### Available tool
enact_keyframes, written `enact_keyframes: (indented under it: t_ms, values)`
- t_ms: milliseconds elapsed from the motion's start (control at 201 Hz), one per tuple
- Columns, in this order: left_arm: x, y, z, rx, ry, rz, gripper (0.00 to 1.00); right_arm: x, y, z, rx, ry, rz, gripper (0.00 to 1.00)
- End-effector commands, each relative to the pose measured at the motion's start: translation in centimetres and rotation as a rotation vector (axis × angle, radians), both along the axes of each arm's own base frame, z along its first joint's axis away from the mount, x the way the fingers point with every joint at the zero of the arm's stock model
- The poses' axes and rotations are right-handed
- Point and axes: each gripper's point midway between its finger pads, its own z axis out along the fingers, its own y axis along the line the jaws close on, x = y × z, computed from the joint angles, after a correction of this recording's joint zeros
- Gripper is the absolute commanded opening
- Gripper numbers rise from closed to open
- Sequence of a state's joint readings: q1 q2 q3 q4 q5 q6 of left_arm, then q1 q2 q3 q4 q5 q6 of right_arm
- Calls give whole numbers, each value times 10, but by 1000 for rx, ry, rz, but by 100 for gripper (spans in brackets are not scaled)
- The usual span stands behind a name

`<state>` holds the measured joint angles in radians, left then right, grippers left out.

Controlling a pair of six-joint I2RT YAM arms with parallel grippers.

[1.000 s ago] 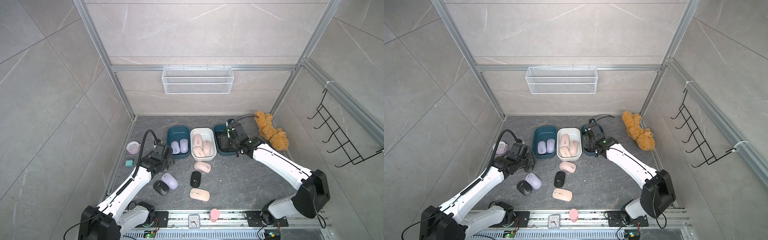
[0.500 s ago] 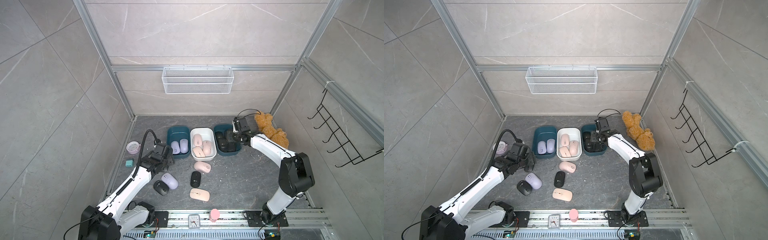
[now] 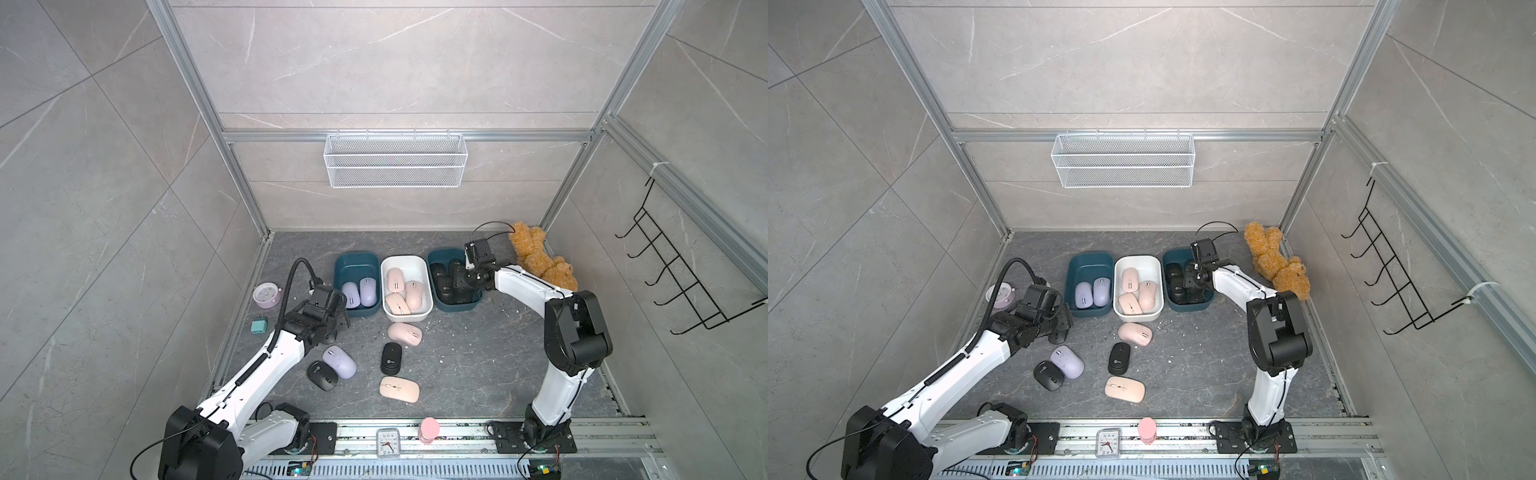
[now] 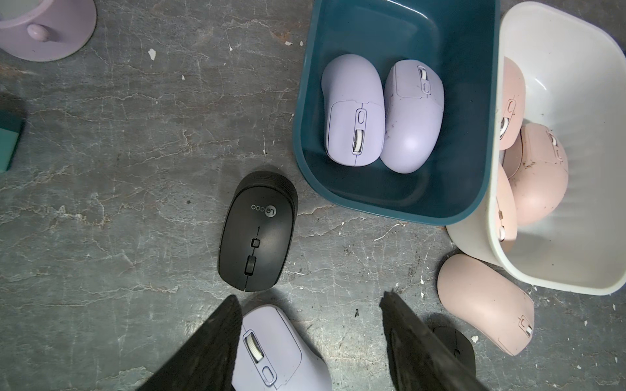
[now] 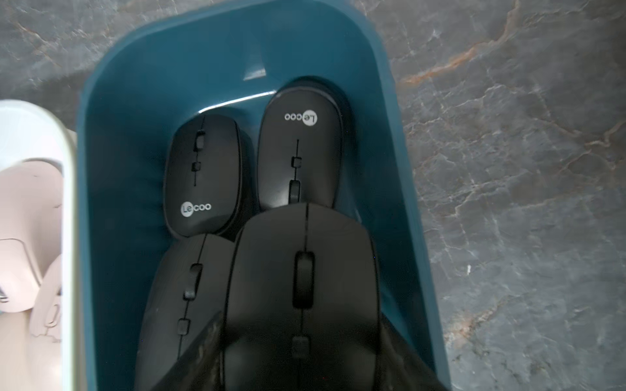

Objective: Place the mice by color into the storage box
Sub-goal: Place the mouse in the storage box.

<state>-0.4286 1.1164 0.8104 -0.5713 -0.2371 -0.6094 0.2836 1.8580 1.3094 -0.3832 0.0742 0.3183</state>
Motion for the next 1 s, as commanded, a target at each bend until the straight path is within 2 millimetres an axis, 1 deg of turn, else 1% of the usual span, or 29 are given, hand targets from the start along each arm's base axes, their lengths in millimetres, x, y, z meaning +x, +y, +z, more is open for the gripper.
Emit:
enact_keyframes:
  t_ms: [0,234,443,588,857,991]
  values:
    - [13,-3,18,5,-57,-9,68,10,-2,2,3,-18,-24,56]
    - [13,-4,20,1,-61,-9,68,9,-4,-4,-4,-4,-32,59]
    - [11,-3,18,-5,-62,-5,68,8,-5,-5,-3,1,-38,64]
    - [11,-2,20,-4,-69,-4,68,9,-5,-2,3,-5,-42,67]
    - [10,-1,23,-4,-74,-4,68,8,-6,4,9,-15,-44,68]
    - [9,-1,24,-7,-75,-3,68,7,-6,14,17,-32,-42,68]
